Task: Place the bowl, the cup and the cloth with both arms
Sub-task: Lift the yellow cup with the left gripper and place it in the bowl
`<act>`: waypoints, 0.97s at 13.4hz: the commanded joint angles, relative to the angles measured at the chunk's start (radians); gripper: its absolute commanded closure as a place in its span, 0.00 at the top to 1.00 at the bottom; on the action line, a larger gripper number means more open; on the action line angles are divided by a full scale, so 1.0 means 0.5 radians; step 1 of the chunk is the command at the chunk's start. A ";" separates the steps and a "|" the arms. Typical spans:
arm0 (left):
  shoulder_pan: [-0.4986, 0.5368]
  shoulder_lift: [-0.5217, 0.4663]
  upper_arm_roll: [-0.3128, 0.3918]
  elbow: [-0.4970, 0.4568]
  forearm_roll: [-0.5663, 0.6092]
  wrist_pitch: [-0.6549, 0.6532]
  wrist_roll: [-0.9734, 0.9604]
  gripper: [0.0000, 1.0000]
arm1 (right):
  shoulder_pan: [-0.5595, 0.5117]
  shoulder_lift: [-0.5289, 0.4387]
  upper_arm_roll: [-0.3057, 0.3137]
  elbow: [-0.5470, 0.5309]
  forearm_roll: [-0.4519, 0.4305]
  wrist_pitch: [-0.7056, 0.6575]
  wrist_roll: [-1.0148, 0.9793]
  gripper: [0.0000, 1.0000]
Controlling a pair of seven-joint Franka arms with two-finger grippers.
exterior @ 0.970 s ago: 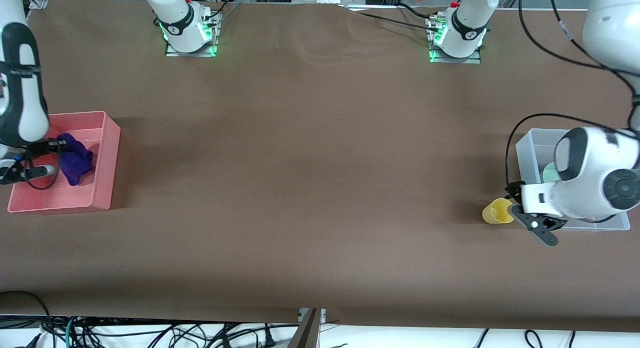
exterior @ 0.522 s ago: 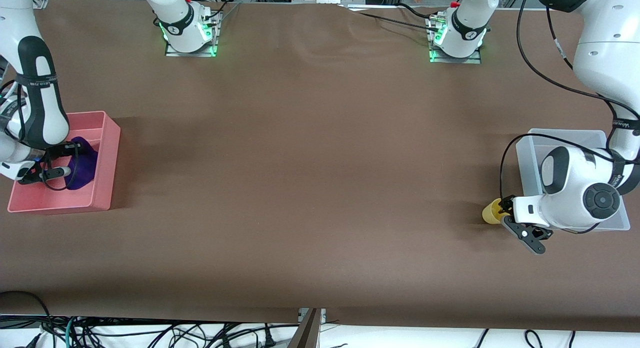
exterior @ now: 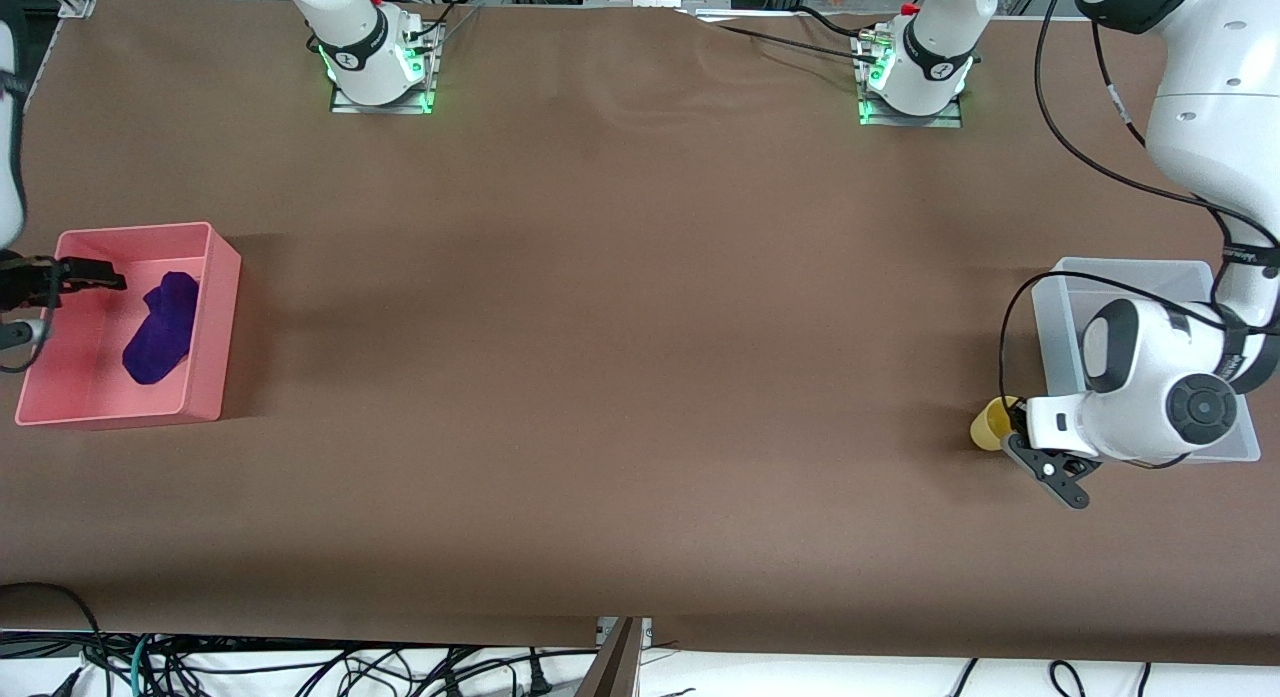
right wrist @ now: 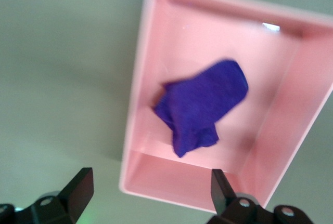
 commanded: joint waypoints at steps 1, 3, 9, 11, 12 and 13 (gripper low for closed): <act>0.016 -0.211 -0.012 0.119 -0.126 -0.419 0.024 0.00 | 0.001 -0.105 0.173 0.072 0.017 -0.111 0.200 1.00; 0.089 -0.309 -0.009 0.184 -0.130 -0.711 0.030 0.00 | 0.001 -0.181 0.332 0.073 -0.007 -0.185 0.556 1.00; 0.537 -0.365 -0.003 -0.011 -0.090 -0.725 0.465 0.00 | 0.013 -0.393 0.621 0.079 -0.047 -0.228 0.938 1.00; 0.645 -0.362 -0.003 -0.177 -0.081 -0.544 0.487 0.00 | 0.016 -0.454 0.606 0.079 -0.056 -0.207 0.932 1.00; 0.664 -0.362 0.000 -0.263 -0.071 -0.446 0.487 0.00 | 0.013 -0.494 0.585 0.076 -0.044 -0.188 0.938 1.00; 0.691 -0.359 0.000 -0.327 -0.035 -0.372 0.496 0.00 | 0.013 -0.543 0.569 0.076 -0.035 -0.176 0.929 1.00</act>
